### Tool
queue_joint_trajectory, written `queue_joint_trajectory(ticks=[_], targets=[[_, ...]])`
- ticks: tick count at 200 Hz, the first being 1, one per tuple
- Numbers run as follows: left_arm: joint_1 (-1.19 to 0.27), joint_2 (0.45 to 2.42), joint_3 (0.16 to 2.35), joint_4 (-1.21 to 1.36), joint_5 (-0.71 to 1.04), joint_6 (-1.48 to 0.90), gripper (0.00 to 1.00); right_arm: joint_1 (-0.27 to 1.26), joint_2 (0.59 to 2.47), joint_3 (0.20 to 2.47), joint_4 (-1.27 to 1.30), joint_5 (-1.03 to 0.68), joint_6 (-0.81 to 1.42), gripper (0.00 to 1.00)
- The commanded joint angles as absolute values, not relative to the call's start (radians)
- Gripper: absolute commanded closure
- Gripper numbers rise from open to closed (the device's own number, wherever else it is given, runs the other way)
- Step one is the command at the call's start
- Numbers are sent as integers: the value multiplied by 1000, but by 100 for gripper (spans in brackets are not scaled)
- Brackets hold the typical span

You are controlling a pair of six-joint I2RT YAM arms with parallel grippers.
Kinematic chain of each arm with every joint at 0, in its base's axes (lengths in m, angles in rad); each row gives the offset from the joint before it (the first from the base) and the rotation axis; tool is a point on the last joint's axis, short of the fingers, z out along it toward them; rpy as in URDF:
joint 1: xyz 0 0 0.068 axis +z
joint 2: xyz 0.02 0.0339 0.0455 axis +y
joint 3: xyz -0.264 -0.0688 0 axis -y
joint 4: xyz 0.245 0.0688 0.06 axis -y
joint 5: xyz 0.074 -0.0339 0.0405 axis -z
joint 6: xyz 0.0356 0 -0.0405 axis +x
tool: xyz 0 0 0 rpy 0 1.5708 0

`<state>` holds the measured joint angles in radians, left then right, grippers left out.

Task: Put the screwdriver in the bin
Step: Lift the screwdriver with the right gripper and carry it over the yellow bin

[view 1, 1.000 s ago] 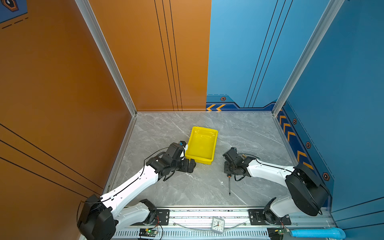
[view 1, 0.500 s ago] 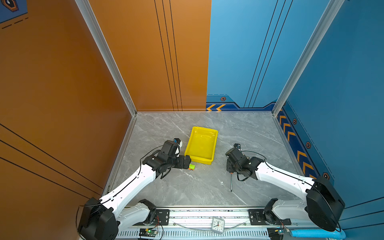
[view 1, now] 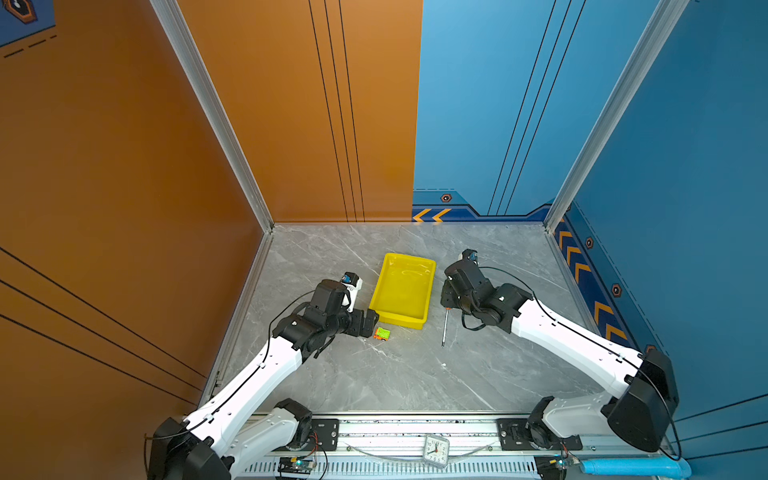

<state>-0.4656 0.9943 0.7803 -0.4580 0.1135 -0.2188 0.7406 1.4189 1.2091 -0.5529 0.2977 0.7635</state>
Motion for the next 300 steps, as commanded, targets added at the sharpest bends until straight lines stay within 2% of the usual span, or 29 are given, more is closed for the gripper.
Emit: queue_joint_trajectory(ticks=[1,53,143,203,300], targets=[[-469,968,774,-429,147,-161,2,742,1514,1332,-580,319,761,100],[-485,933,768,-397,191,-138,2,719,1776,1595,-568,272,736,100],[-485,941,756,-402,172,-147,2,709,2102,1848,-554,228,791,100],[-482,983,770,-397,181,-134,2,655,2181,1874,-545,229,802,100],[-466,1034,776,-361,198,-123,2,666,2287,1907,-544,196,818,100]])
